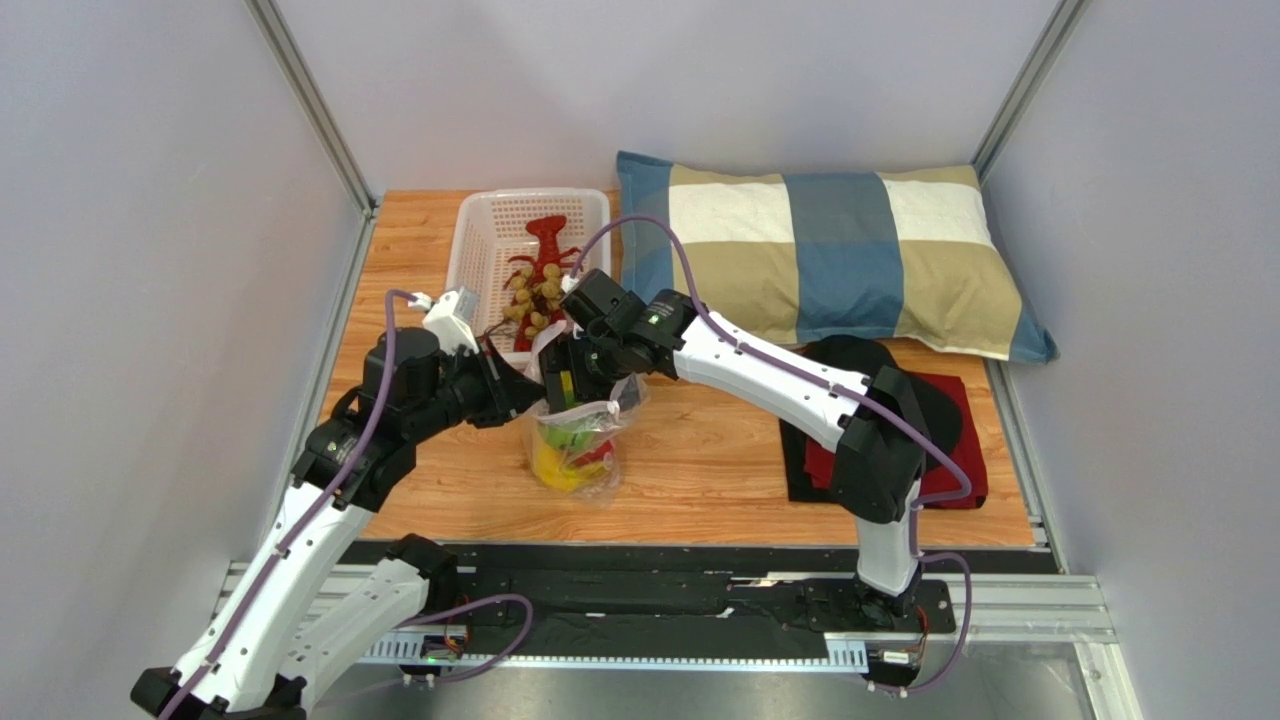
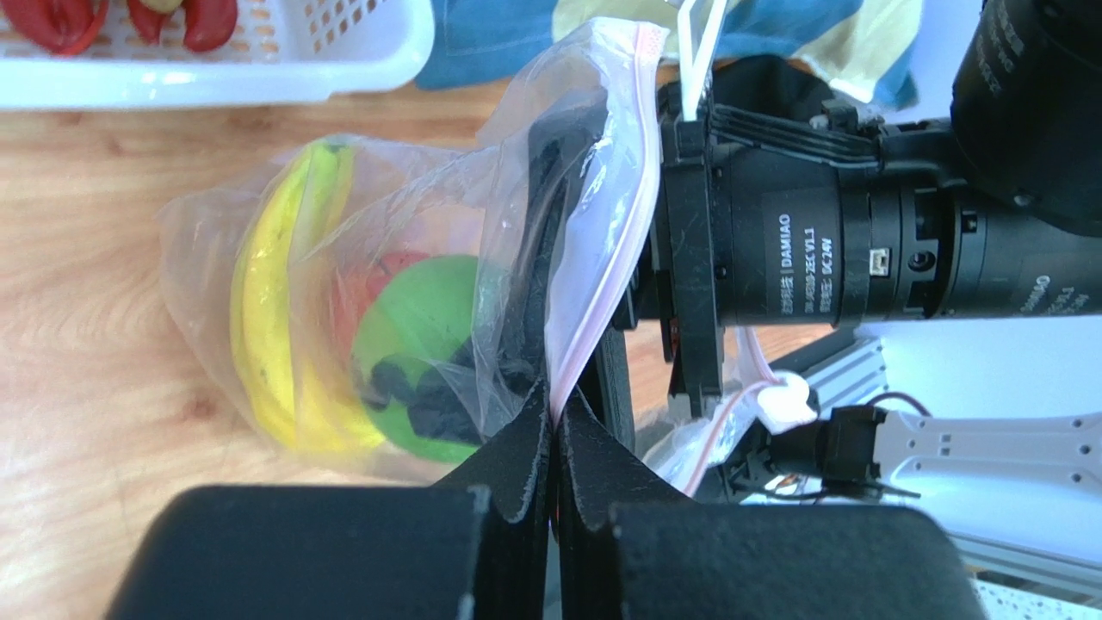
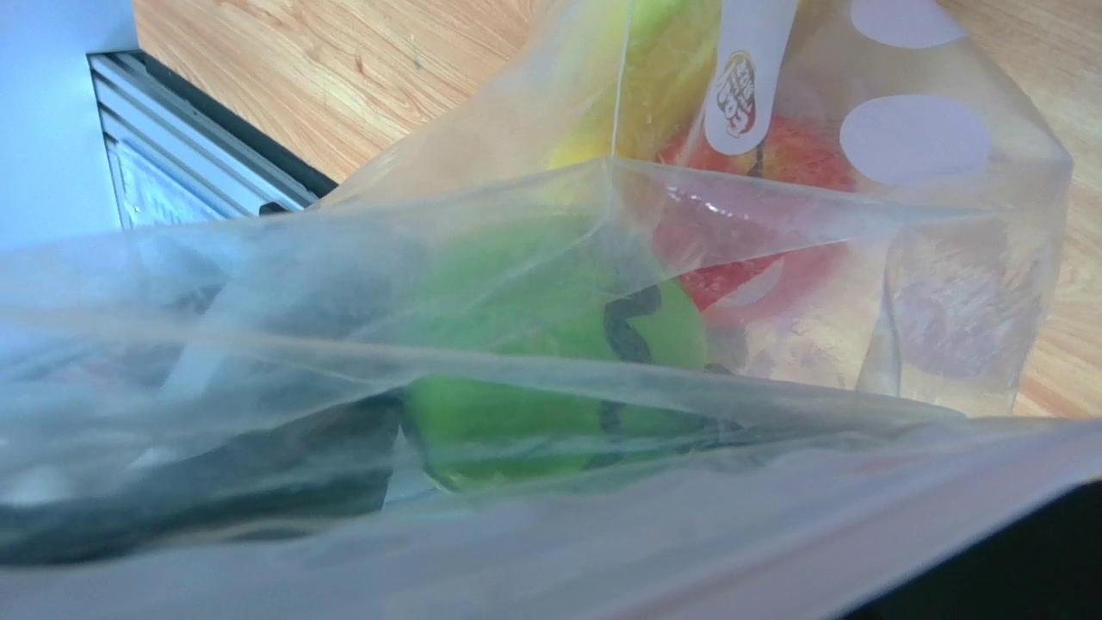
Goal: Open the zip-top bag and remove the fake food
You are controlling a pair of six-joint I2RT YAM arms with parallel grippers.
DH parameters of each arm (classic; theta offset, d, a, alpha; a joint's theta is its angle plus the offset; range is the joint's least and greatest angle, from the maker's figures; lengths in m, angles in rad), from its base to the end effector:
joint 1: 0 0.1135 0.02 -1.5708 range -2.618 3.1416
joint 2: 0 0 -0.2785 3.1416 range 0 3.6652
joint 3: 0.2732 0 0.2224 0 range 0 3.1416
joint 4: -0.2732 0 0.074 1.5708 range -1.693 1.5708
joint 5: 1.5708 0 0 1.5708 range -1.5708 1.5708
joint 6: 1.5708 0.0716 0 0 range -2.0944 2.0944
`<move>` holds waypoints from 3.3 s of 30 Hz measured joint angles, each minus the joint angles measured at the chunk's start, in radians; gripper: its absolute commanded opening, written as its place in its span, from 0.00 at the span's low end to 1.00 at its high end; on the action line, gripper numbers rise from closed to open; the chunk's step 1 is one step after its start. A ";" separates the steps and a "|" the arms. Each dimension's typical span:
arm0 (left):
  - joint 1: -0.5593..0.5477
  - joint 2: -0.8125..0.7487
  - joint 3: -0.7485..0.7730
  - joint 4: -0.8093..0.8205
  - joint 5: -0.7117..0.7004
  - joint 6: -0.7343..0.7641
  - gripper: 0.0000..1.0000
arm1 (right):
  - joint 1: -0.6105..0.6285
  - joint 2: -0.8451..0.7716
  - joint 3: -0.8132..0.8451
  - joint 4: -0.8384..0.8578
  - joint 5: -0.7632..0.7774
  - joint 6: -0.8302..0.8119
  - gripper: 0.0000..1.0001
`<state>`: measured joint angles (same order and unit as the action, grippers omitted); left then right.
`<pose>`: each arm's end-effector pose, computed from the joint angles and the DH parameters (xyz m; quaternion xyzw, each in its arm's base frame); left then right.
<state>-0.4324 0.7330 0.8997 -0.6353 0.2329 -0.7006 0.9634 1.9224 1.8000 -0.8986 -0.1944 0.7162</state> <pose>0.1224 -0.0747 0.3297 -0.0528 0.8467 -0.3626 0.3857 0.2233 0.3455 0.2854 -0.1442 0.9474 0.2635 0.1108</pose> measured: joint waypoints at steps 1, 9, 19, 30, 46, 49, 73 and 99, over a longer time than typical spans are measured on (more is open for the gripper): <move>-0.006 0.000 0.013 -0.027 -0.006 0.002 0.00 | 0.002 -0.008 -0.018 0.011 -0.008 -0.015 0.00; -0.025 0.075 0.124 -0.146 -0.055 0.010 0.00 | 0.065 -0.132 -0.183 0.076 0.052 -0.143 0.00; -0.025 0.082 0.103 -0.147 -0.045 0.006 0.00 | 0.080 -0.150 -0.140 0.064 0.157 -0.217 0.00; -0.031 -0.008 -0.087 -0.048 0.030 -0.086 0.00 | 0.045 0.060 0.282 -0.043 0.267 0.009 0.00; -0.037 0.094 -0.092 0.053 0.113 -0.178 0.00 | 0.042 0.019 0.253 -0.049 0.263 0.196 0.00; -0.037 0.095 -0.093 0.049 0.105 -0.181 0.00 | 0.042 0.015 0.269 -0.054 0.273 0.182 0.00; -0.017 0.002 -0.126 -0.143 -0.076 -0.113 0.00 | -0.147 0.030 0.314 0.191 0.152 -0.190 0.00; -0.017 0.124 0.008 -0.126 0.018 0.031 0.00 | -0.225 0.271 0.511 -0.069 0.127 -0.356 0.93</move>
<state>-0.4492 0.8566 0.9073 -0.7609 0.2512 -0.6701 0.7383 2.1933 2.3108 -0.9680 -0.0677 0.3607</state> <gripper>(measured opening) 0.002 0.995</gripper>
